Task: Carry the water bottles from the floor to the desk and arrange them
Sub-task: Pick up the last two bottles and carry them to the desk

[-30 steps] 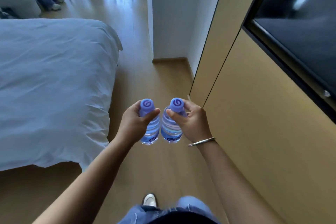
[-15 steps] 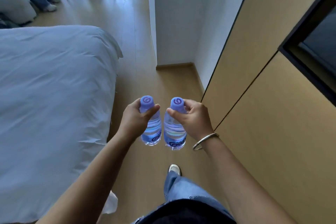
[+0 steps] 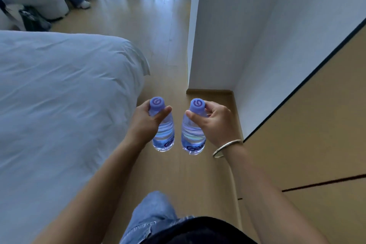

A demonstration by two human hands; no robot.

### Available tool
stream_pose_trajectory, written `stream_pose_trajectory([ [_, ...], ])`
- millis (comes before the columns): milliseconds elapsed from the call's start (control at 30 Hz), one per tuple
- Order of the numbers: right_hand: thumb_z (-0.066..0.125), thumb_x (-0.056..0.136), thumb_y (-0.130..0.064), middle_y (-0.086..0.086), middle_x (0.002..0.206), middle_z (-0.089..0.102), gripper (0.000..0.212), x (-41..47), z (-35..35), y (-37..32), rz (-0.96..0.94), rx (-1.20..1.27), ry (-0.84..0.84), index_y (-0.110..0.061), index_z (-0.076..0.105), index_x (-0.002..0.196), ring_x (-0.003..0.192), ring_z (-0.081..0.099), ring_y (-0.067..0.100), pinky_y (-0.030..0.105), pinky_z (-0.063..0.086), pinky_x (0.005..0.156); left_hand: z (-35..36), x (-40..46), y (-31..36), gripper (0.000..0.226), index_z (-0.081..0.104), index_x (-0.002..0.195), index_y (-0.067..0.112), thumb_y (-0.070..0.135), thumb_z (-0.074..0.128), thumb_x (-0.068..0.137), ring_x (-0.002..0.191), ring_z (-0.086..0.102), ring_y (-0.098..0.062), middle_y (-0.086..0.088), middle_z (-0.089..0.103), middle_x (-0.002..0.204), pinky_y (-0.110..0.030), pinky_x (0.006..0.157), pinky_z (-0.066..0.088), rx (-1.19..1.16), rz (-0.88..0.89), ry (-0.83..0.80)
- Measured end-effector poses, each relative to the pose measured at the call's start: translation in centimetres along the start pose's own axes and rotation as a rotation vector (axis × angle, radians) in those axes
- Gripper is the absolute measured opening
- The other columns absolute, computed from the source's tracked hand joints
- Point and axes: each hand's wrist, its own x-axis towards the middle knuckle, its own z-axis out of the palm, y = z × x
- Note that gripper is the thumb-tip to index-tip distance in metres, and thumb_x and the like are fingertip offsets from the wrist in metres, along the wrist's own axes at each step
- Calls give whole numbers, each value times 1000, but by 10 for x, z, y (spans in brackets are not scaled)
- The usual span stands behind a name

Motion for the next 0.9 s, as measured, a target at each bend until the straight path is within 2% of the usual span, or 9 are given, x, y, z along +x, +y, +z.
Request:
stream_pose_trajectory([
  [100, 76, 75, -30, 4, 82, 72, 24, 48, 19, 7, 4, 5, 4, -13, 72, 91, 75, 65, 19, 40, 54, 73, -5, 52, -4, 16, 63, 93, 8, 18, 69, 83, 60, 58, 3, 2, 63, 75, -4, 57, 43, 20, -12, -14],
  [200, 75, 75, -33, 5, 81, 72, 25, 98, 42, 13, 8, 20, 10, -13, 72, 91, 75, 65, 21, 44, 54, 73, -11, 110, -6, 16, 63, 93, 9, 19, 69, 82, 65, 58, -3, -2, 64, 78, -6, 58, 44, 30, -26, -43],
  [367, 76, 75, -31, 4, 78, 71, 23, 196, 83, 10, 25, 30, 34, -12, 71, 88, 72, 65, 21, 41, 55, 70, -26, 218, 2, 15, 63, 93, 9, 18, 69, 82, 79, 60, -20, -9, 66, 87, -31, 77, 49, 32, -26, -86],
  [533, 77, 75, -25, 4, 79, 71, 22, 280, 116, 4, 27, 90, 88, -9, 72, 90, 73, 67, 19, 41, 56, 73, -41, 316, 12, 13, 60, 91, 15, 20, 69, 82, 75, 58, -15, -1, 64, 81, -24, 71, 45, 67, 62, -78],
  [700, 76, 74, -31, 8, 89, 73, 33, 351, 140, 12, 44, 79, 52, -8, 72, 98, 83, 68, 23, 42, 55, 79, -40, 395, 9, 15, 60, 94, 16, 19, 69, 82, 84, 60, -19, -4, 65, 88, -30, 82, 46, 52, 37, -83],
  [800, 77, 74, -30, 7, 83, 73, 27, 395, 149, 25, 62, 64, 74, -10, 73, 92, 78, 68, 23, 41, 56, 75, -31, 439, 0, 15, 60, 95, 17, 21, 68, 83, 85, 60, -18, -4, 65, 90, -29, 80, 46, 75, -2, -119],
  [900, 77, 74, -33, 8, 76, 72, 25, 452, 156, 42, 81, 34, 67, -11, 72, 84, 72, 66, 24, 42, 55, 69, -16, 493, -7, 14, 61, 93, 17, 23, 69, 83, 86, 61, -20, -4, 66, 90, -34, 83, 49, 81, -40, -133],
])
